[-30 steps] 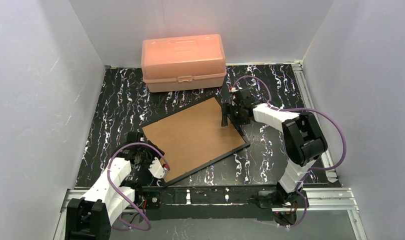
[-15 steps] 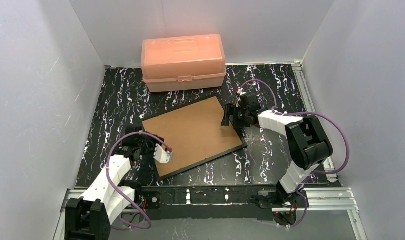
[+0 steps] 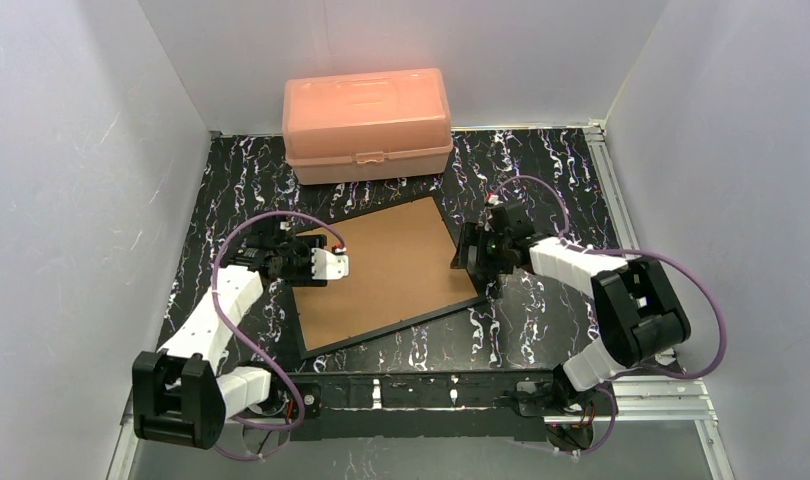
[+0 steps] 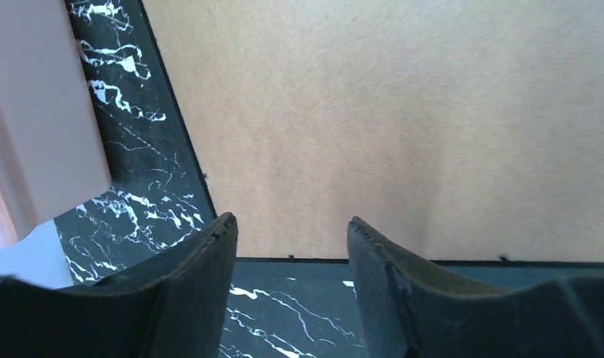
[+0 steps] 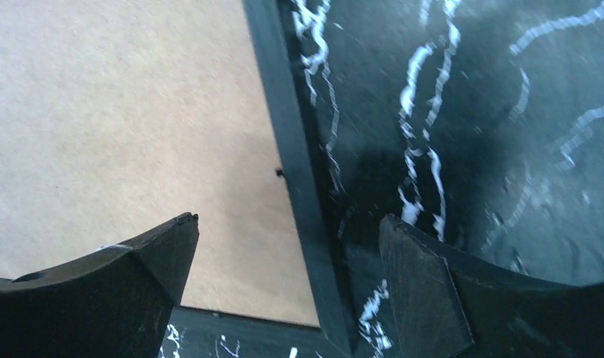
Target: Put the photo into the frame
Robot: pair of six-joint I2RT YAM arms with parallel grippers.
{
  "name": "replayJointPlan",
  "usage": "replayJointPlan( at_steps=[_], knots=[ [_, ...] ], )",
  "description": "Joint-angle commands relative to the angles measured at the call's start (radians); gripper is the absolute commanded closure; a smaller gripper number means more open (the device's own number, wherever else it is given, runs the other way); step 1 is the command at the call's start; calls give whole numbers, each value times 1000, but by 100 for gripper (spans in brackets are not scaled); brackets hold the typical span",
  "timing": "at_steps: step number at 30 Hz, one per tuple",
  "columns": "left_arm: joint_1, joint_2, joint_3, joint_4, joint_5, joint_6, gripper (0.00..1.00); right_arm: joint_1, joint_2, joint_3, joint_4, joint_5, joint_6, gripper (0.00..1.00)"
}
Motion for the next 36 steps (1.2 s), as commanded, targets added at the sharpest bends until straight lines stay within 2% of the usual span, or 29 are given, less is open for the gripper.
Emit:
replayJointPlan(
  at_steps=[1,3,6,9,10,12,14,17,20,23,27,32,36],
  knots=[
    [-60,-82,42,-274,82,-57,43,-10,-101,-37,-68,57,10,2],
    [-116,-64,48,-316,40,-145,42,-8,-146,-47,-83,59,-12,2],
    [-127,29,125,-346,25,-375,45,39,-227,-71,-106,94,-51,4],
    [-125,78,141,-378,31,-406,48,177,-300,-64,-132,172,-156,6],
    [-124,59,111,-314,20,-417,46,241,-322,-58,-128,178,-216,6],
    [-92,89,78,-135,-84,-559,44,379,-365,-42,-136,241,-343,8],
    [2,259,257,-210,-59,-655,45,470,-406,-45,-126,268,-464,11],
    [178,507,520,-360,-10,-792,51,532,-415,-41,-130,233,-597,14],
    [265,567,602,-387,29,-815,51,590,-345,18,-185,160,-694,16],
    [306,548,566,-375,43,-807,51,687,-226,87,-219,124,-781,18],
    [329,564,510,-369,-41,-856,56,797,-54,182,-210,146,-866,21],
    [363,563,457,-345,-59,-849,58,837,86,269,-173,122,-927,24],
    [376,554,427,-306,-11,-856,58,839,147,296,-139,132,-957,32]
  ],
)
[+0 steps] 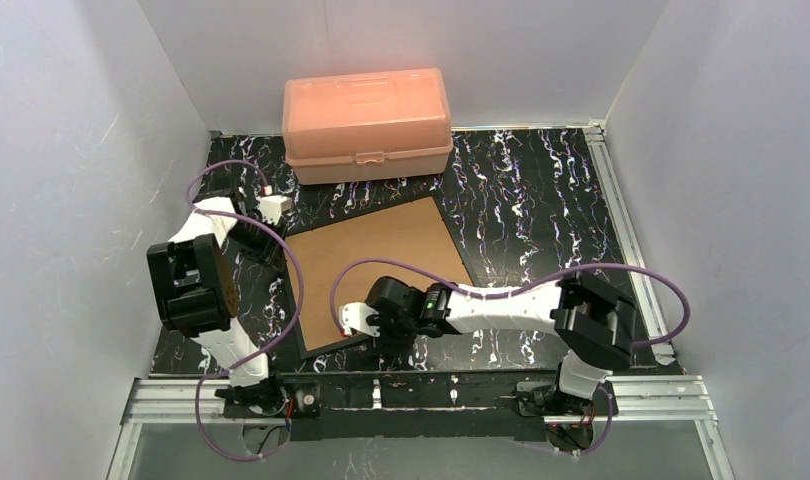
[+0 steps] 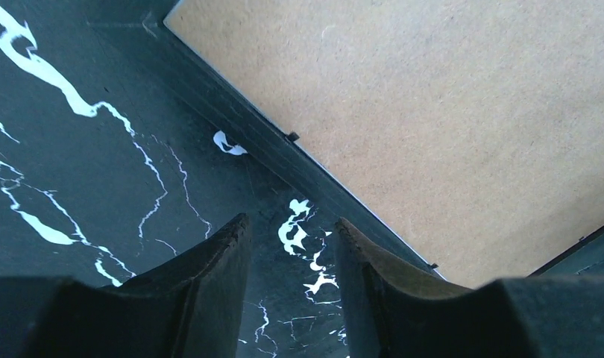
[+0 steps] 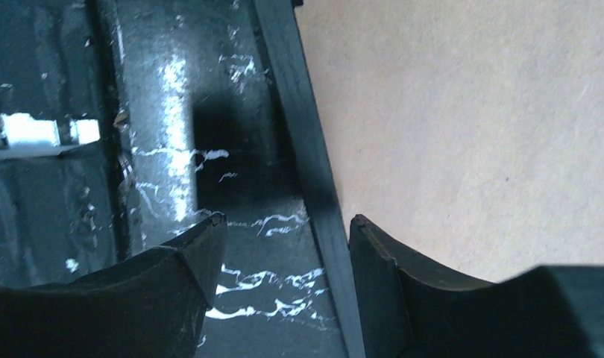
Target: Put the photo into the frame
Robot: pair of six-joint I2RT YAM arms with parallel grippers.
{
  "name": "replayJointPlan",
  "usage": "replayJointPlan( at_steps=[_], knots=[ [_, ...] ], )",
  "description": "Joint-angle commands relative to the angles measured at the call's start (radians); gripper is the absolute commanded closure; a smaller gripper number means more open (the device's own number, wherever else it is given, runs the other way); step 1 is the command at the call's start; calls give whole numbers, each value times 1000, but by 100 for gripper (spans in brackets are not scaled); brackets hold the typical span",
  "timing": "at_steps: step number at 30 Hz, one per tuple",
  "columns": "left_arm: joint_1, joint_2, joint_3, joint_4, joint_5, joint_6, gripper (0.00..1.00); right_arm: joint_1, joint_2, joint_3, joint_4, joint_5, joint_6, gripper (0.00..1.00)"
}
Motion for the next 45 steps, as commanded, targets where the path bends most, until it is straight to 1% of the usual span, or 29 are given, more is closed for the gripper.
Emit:
replayJointPlan(
  at_steps=[1,3,5,8,10,14,17,19,21,25,28,31,34,37,39,42,43,44,45],
  knots=[
    [25,-36,-19,6,73,-19,58,0,43,62,61,-2,-77,33],
    [49,-51,-11,-2,161,0,56,0,62,58,80,-3,-86,36],
    [78,-79,-8,-19,253,53,53,-1,77,53,98,-6,-99,38],
    [125,-118,-7,-64,407,181,45,-3,101,51,127,-1,-117,41],
    [163,-139,-13,-89,487,281,41,-5,118,62,132,-9,-124,42],
    [227,-166,-32,-129,584,481,36,-15,152,83,141,-31,-130,44],
    [262,-205,-50,-161,640,611,33,-29,180,101,140,-50,-130,47],
    [272,-251,-77,-149,650,677,30,-41,195,115,138,-69,-127,50],
    [272,-299,-106,-97,640,700,30,-54,211,130,136,-84,-125,56],
    [272,-386,-150,41,630,679,30,-78,241,169,134,-112,-109,70],
    [272,-450,-191,154,635,637,30,-86,269,206,130,-123,-94,77],
    [266,-510,-232,191,642,682,29,-90,297,239,127,-138,-77,80],
    [258,-573,-285,192,640,781,28,-91,323,273,140,-145,-53,79],
    [253,-603,-307,135,628,887,24,-94,366,326,147,-138,-18,79],
    [252,-613,-319,98,612,946,19,-102,400,369,144,-137,8,81],
    [251,-643,-340,4,622,1065,18,-118,454,443,113,-154,47,87],
    [250,-659,-356,-25,626,1110,12,-126,466,467,97,-162,56,89],
    [248,-672,-377,-49,624,1154,10,-131,475,481,89,-171,65,91],
    [248,-687,-407,-72,616,1214,3,-137,478,488,93,-175,75,93]
  ],
)
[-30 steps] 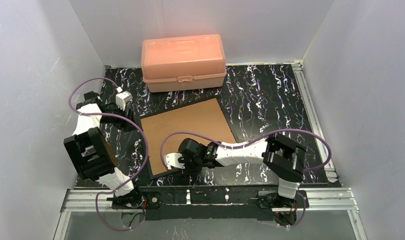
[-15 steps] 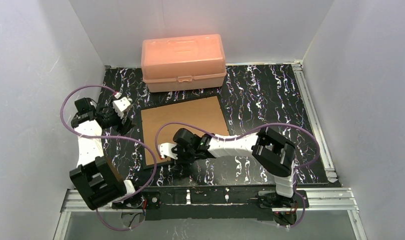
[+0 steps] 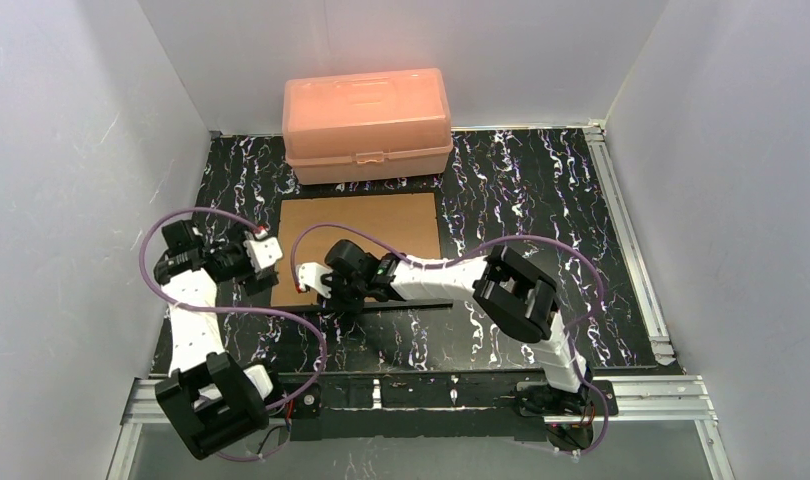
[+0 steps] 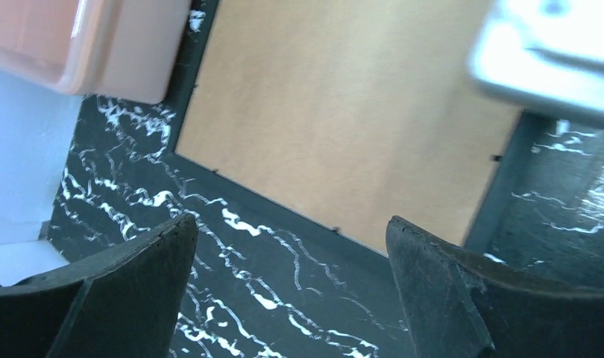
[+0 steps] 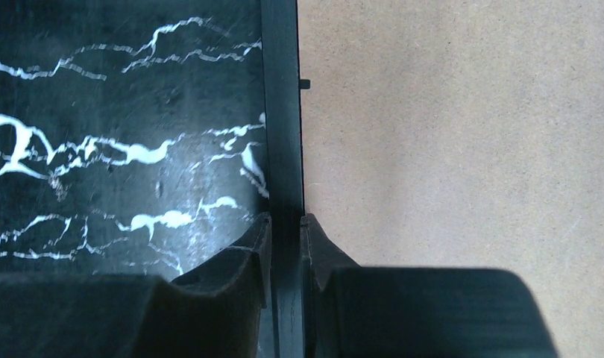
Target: Put the photo into the frame
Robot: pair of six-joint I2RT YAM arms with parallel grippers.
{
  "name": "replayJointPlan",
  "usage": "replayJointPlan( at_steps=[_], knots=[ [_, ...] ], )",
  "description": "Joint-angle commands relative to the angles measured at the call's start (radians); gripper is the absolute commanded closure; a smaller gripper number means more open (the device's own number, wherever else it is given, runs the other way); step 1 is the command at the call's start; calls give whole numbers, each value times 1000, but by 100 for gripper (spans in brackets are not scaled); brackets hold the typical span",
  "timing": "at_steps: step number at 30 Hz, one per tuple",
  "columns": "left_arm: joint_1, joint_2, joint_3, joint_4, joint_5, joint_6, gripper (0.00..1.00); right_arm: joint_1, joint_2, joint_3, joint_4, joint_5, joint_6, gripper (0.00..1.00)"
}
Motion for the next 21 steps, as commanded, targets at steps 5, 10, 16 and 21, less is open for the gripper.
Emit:
replayJointPlan(
  at_steps=[5,10,16,21],
  knots=[
    [-7,-181,-223,-132,0,426,2,-61,38,59,-6,-54,123,97],
    [-6,-297,-344,-127,-15,599,2,-84,14,46,24,-88,166,99],
    [-5,-356,-471,-116,-37,810,2,-101,-1,40,67,-140,221,99],
    [-5,-363,-536,-111,-42,936,2,-124,-12,40,89,-188,259,99]
  ],
)
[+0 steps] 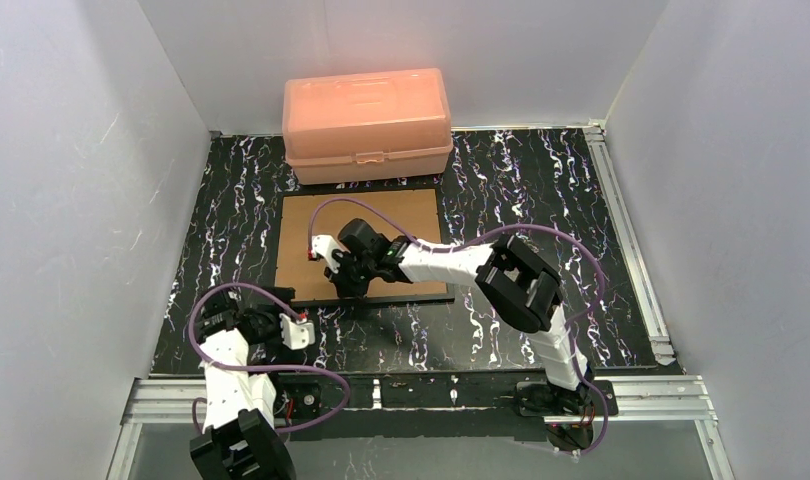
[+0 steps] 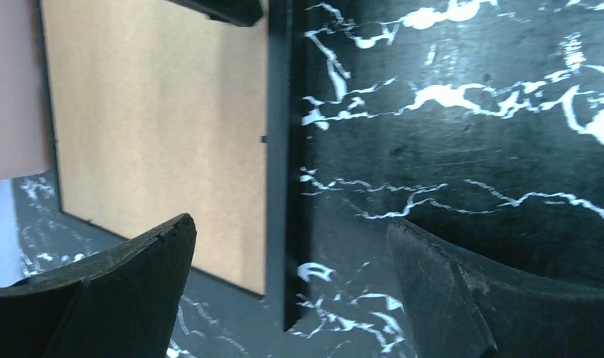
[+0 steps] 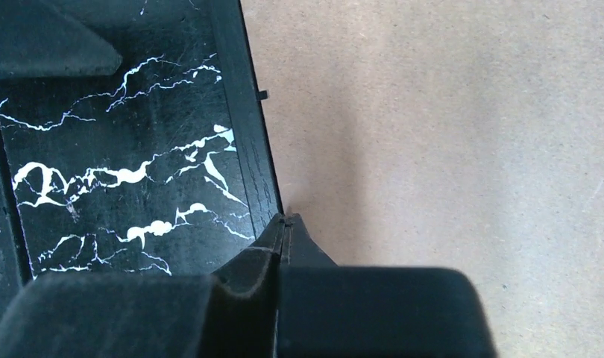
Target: Put the photo into the frame
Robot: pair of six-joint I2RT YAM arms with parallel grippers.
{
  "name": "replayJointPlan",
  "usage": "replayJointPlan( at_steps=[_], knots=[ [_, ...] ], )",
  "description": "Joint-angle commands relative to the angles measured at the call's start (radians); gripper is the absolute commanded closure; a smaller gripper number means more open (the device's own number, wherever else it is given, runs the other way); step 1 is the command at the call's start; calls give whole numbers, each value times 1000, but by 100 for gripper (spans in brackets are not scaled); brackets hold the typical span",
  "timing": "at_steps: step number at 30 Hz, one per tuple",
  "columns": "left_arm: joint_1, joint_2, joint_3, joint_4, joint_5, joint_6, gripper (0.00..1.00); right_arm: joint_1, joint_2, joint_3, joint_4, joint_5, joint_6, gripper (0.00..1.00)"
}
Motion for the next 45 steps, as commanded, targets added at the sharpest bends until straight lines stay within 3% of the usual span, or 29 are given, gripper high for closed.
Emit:
replayJointPlan(
  at_steps=[1,4,7,14,32,35,37,43,45],
  knots=[
    [0,-6,-57,-14,22,464,2,-24,-41,3,57,-59,51,99],
    [0,0,-102,74,24,465,1,-27,-52,-9,60,-81,43,97],
    [0,12,-128,168,25,446,1,-27,-71,-41,59,-95,0,78],
    [-1,30,-165,244,25,454,2,-25,-74,-37,-26,-127,-94,57],
    [-7,21,-204,262,27,502,2,70,-10,-9,-99,75,-199,46],
    [-9,20,-208,261,22,508,2,82,1,0,-106,116,-215,37],
    [-9,20,-207,255,21,514,2,83,3,-4,-98,132,-213,35],
    [-9,22,-204,252,22,516,3,85,11,-11,-89,147,-208,44],
    [-9,22,-202,252,21,512,3,88,17,-12,-84,153,-207,51]
  ],
)
